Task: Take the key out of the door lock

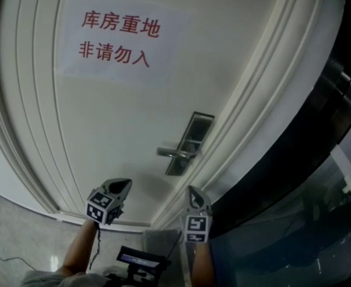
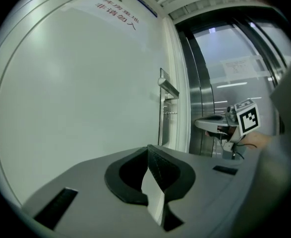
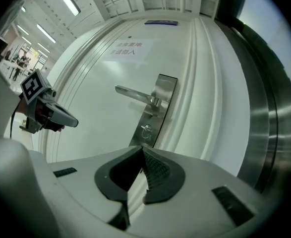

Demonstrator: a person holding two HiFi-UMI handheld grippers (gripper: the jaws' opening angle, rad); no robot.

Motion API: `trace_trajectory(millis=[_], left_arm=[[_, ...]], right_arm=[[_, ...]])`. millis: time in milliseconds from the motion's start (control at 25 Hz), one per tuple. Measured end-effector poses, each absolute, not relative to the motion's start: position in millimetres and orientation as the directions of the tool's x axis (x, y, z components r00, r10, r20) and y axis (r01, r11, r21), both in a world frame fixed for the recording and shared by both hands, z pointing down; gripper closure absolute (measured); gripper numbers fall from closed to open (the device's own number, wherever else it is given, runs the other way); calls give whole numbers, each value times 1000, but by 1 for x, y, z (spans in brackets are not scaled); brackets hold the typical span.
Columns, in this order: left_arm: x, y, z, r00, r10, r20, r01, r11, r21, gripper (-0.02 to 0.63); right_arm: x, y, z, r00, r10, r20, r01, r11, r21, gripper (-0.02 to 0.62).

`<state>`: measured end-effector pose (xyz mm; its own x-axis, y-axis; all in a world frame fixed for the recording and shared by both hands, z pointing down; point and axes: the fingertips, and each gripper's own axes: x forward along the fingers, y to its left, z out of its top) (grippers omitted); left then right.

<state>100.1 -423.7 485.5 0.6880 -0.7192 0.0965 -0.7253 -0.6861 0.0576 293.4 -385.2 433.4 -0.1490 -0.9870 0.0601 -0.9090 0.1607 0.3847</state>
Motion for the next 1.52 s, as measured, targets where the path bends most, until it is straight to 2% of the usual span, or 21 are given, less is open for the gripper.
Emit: trace_trajectory(millis=[440,1000,1080,1520], left_arm=[[79,-431,483,641,-763,89,-768,-638,62,599],[69,-435,483,615,-785,76,-788,-610,76,599],[69,-435,484,613,-786,76,-790,-609,77,598],[64,-435,486,602,-795,73,-798,-595,91,598]], right_arm=[[278,-418,407,-166,-986,-26,-796,118,593,583],[271,-434,402,-140,-990,12,-498,81,863,578],[272,-437,406,-140,-990,26,-480,91,873,532],[268,-449,410,-117,-991,59,-332,95,939,489]])
